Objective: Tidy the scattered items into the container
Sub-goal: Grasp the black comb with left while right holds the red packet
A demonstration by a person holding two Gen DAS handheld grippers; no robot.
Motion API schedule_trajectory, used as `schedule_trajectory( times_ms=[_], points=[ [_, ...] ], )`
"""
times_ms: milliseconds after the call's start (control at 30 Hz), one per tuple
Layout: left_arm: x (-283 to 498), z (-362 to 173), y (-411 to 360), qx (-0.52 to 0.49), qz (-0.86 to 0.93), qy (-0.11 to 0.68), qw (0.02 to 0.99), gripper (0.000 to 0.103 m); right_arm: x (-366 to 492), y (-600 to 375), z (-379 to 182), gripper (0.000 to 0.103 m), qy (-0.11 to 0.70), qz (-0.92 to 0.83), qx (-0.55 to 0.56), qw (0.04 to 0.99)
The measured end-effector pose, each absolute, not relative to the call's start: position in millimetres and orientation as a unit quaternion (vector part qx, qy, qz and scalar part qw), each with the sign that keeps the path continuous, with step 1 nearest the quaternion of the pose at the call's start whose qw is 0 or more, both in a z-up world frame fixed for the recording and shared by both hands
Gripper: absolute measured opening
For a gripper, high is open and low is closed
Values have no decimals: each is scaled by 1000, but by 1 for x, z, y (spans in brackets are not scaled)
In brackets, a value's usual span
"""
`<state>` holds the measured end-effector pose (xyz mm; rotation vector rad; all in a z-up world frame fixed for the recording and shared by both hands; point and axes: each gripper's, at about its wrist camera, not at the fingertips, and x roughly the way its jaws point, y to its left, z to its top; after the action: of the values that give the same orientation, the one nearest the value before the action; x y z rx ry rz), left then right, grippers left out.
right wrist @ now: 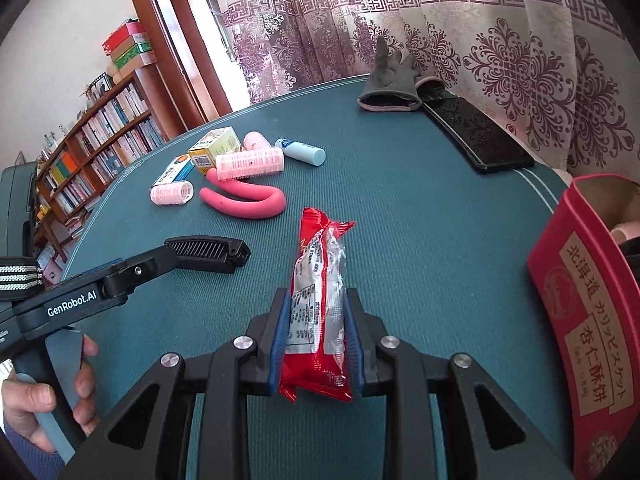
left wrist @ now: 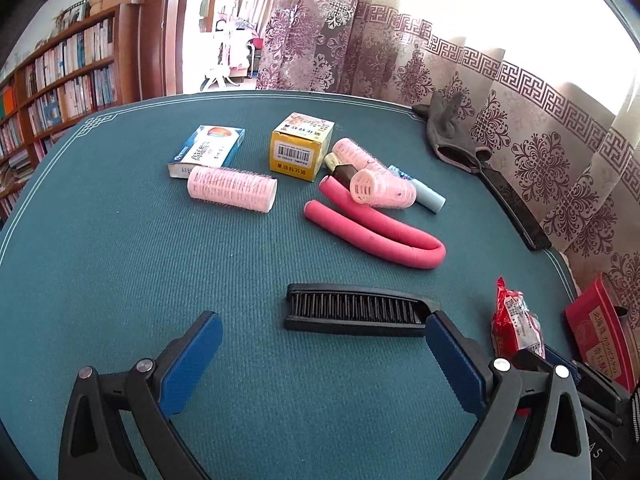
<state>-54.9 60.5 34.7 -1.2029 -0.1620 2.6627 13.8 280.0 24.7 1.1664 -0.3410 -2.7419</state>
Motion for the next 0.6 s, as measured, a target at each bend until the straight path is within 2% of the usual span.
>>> schedule_trajectory(
  times_ms=[300, 600],
  points=[
    [-65, 23, 91, -412, 903, -33, 117, 102, 12, 286, 17, 34, -133, -903, 399, 87],
    [-73, 11, 104, -437, 893, 21, 104, 102, 11, 287, 15, 36, -138, -901, 402, 90]
  ],
)
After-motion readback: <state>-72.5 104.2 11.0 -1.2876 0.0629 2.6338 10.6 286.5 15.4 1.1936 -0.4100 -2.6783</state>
